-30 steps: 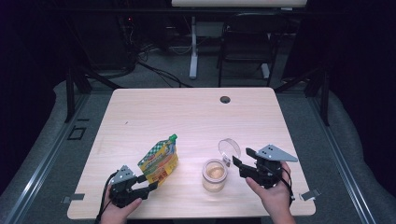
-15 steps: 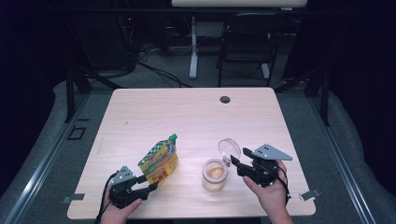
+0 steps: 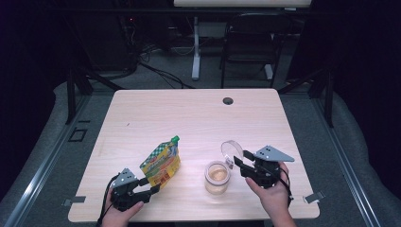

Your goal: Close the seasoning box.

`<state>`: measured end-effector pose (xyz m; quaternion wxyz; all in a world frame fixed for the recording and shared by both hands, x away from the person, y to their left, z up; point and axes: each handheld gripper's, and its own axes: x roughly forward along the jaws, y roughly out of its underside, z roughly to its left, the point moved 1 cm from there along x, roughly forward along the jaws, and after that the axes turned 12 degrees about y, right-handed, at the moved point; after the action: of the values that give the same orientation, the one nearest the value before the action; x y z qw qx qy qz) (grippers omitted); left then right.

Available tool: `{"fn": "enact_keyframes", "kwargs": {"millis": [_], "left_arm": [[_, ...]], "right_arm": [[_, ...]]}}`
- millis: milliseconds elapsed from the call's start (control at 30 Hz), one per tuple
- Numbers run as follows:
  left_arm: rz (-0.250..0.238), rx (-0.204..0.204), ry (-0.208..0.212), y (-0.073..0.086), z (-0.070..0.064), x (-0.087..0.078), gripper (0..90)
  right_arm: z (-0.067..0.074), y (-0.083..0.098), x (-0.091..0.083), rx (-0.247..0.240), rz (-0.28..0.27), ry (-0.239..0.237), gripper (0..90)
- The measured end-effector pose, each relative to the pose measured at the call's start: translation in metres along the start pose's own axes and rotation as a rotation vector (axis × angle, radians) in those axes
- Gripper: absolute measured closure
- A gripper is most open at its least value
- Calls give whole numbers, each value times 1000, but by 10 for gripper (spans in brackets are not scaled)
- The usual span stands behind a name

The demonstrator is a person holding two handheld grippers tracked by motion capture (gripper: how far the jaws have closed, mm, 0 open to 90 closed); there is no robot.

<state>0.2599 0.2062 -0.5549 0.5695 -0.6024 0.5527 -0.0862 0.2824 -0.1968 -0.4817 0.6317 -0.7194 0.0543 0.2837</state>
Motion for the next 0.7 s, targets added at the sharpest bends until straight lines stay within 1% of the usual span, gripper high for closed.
{"fn": "enact_keyframes", "kwargs": {"millis": [200,300,467,700], "left_arm": [[4,1,-2,0,0,0,481],[3,1,-1,0,0,0,481],[4,2,-1,0,0,0,481],[3,2,-1,0,0,0,481]], "right_arm": [[0,-1,-2,0,-11,-4,603],[-1,-2,-4,-9,-7,-3,617],[0,-4,-6,-1,-21,-9,633],[1,-6,-9,-16,-19,-11,685]]}}
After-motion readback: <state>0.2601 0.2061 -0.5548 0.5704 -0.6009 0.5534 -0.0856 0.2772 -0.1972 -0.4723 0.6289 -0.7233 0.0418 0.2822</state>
